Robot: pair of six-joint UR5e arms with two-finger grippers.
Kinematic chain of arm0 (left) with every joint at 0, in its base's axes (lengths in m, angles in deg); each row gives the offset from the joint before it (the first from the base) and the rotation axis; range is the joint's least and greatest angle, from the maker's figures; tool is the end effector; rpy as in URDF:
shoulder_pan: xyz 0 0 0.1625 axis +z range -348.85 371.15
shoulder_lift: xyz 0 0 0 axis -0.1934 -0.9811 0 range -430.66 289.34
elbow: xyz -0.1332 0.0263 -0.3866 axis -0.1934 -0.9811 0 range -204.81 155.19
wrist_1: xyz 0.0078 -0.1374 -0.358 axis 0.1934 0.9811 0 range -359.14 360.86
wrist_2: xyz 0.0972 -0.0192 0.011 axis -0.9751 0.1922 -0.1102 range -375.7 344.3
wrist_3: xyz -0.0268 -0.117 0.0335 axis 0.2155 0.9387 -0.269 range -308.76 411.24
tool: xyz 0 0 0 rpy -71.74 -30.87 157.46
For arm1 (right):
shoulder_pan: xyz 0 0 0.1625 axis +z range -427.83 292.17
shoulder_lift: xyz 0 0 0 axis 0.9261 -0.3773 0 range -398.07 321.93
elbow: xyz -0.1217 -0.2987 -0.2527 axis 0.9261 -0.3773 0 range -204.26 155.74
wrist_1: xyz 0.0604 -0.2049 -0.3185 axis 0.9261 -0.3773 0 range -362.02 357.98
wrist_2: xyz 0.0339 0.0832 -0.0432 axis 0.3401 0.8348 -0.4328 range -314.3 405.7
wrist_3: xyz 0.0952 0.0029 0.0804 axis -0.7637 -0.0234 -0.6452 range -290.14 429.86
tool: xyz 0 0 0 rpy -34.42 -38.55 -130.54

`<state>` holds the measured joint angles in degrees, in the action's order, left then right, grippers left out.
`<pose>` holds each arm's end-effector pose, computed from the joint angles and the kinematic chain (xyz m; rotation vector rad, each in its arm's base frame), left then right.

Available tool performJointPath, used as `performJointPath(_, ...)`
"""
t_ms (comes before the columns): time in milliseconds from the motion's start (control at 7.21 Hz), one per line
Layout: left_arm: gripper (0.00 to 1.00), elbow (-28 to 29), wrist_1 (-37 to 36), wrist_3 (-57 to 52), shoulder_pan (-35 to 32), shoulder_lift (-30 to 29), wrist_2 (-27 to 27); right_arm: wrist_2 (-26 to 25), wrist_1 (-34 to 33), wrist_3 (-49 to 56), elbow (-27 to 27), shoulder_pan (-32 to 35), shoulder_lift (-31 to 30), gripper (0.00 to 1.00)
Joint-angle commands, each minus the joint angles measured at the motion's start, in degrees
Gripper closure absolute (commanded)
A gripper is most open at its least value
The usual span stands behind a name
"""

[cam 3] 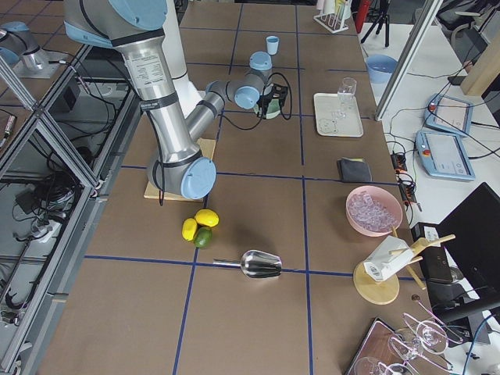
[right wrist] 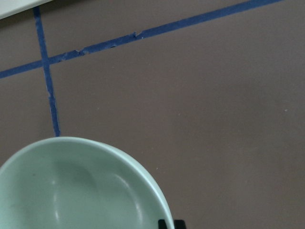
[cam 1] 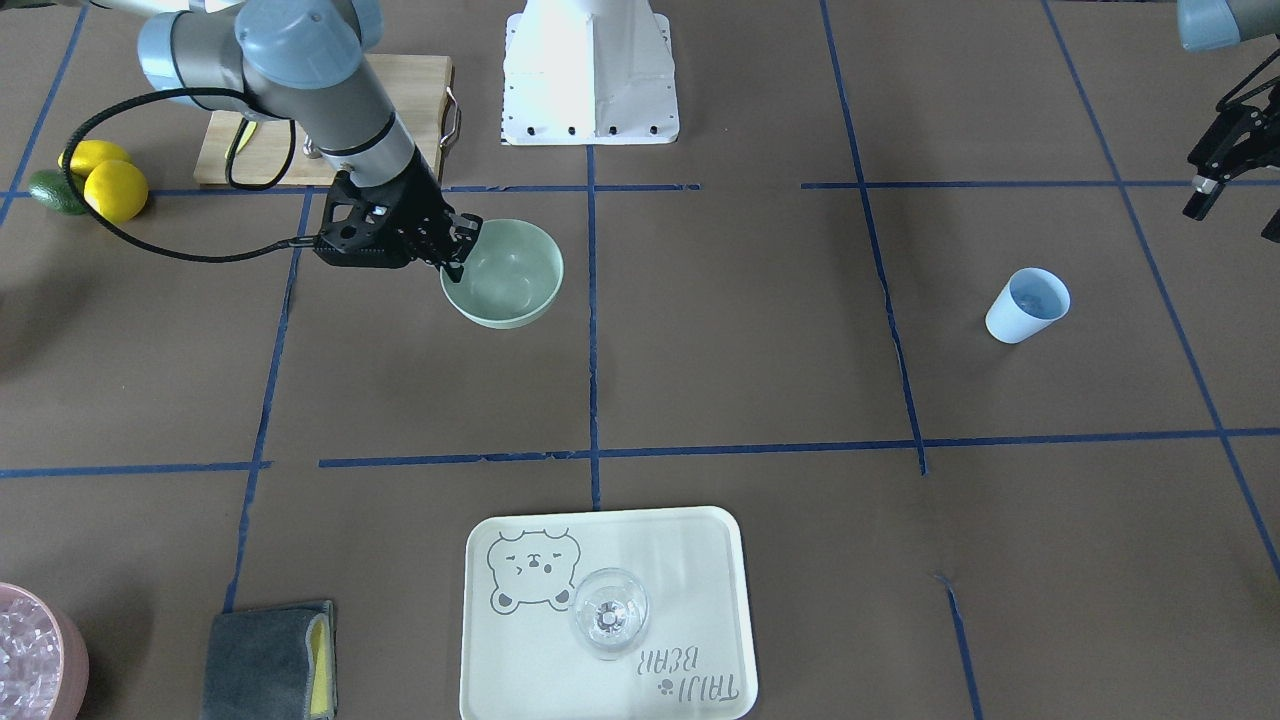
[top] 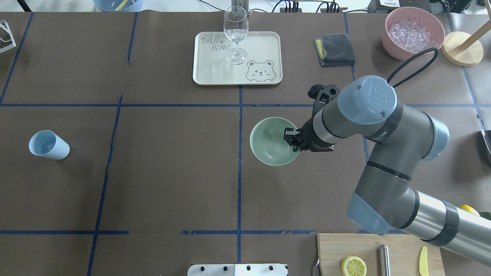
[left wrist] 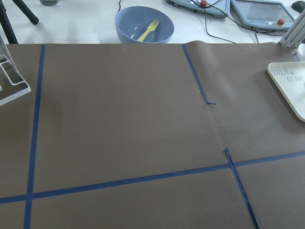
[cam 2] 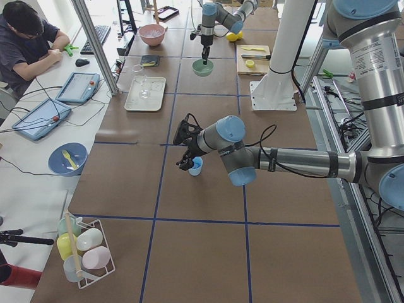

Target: Pour ice into bowl

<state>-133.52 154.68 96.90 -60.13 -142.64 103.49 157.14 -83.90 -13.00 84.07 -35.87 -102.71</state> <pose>0.0513 -0.3776 0.5046 0.6871 0.9673 -0.1270 -0.4528 -0.3859 0.2777 -0.0292 -0.9595 0.2303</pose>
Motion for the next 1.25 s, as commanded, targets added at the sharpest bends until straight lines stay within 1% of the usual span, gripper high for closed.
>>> performJointPath(0, 0.00, -1.4, 3.2, 4.6, 7.4, 1.8, -10.5, -2.6, -0.8, -5.8, -5.4, -4.0, 8.2, 1.00)
performJointPath(139, 0.00, -1.7, 3.3, 8.1, 13.8, 2.0, -17.8, -5.4, -0.4, -5.8, -11.2, -4.6, 12.6, 1.00)
performJointPath(277, 0.00, -1.8, 3.3, 10.7, 17.5, 2.0, -21.5, -5.6, -0.4, -5.6, -16.5, -4.6, 17.0, 1.00)
performJointPath(416, 0.00, -2.0, 3.8, 11.0, 18.5, 2.1, -22.5, -5.6, -0.3, -6.3, -20.7, -4.6, 20.8, 1.00)
performJointPath(555, 0.00, -2.6, 3.9, 11.0, 20.9, 2.6, -25.9, -6.0, 2.0, -6.3, -25.2, -4.7, 23.4, 1.00)
performJointPath(694, 0.00, -3.7, 3.9, 11.1, 23.6, 4.2, -29.7, -6.2, 6.0, -8.4, -29.2, -4.9, 24.7, 1.00)
performJointPath(832, 0.00, -4.3, 3.9, 13.2, 24.7, 4.6, -30.2, -6.2, 6.2, -10.6, -31.5, -5.0, 26.6, 1.00)
performJointPath(971, 0.00, -4.3, 3.9, 15.1, 28.6, 4.7, -35.8, -6.2, 6.3, -11.7, -31.6, -5.1, 26.6, 1.00)
performJointPath(1110, 0.00, -4.3, 3.8, 16.0, 31.4, 5.5, -38.8, -6.2, 6.4, -12.2, -31.7, -5.2, 26.5, 0.31)
